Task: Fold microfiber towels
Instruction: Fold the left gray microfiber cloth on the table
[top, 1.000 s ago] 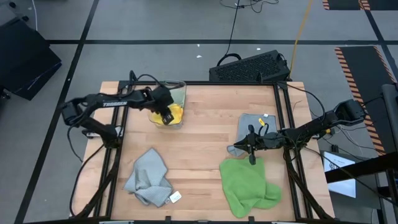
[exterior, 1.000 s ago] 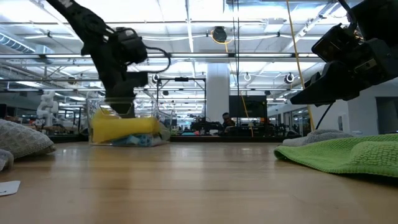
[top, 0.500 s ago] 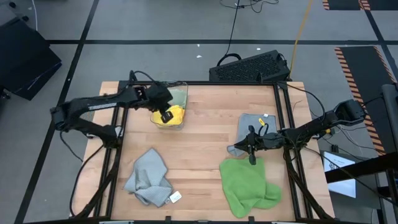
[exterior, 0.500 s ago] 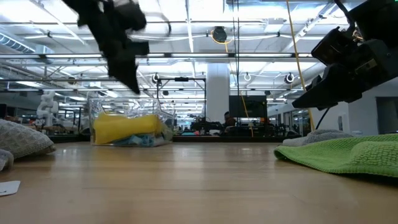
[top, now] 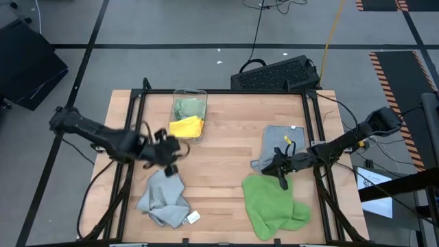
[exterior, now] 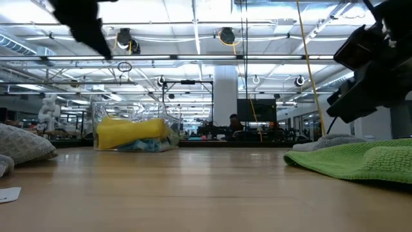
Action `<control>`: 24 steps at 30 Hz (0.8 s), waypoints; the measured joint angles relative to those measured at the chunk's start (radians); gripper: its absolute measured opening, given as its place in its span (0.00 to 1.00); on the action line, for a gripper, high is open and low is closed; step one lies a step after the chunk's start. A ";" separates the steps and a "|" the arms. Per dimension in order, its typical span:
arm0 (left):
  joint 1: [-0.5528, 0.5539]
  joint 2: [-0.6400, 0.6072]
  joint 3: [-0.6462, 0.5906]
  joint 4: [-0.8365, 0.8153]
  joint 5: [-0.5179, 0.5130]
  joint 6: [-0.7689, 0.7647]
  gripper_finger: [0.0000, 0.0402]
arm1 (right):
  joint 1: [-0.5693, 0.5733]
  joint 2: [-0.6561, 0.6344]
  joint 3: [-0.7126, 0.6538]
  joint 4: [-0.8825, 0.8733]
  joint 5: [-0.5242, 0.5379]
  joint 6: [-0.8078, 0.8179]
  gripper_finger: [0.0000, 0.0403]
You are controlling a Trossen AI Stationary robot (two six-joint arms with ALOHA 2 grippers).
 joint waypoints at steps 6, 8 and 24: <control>-0.195 0.045 -0.117 -0.004 -0.005 -0.251 0.42 | 0.062 0.000 0.000 0.015 0.057 0.018 0.09; -0.230 0.058 -0.164 -0.007 -0.005 -0.330 0.46 | 0.072 0.000 0.000 0.019 0.057 0.022 0.09; -0.153 0.066 -0.462 0.180 0.065 -0.334 0.56 | 0.075 0.000 0.000 0.022 0.083 0.010 0.09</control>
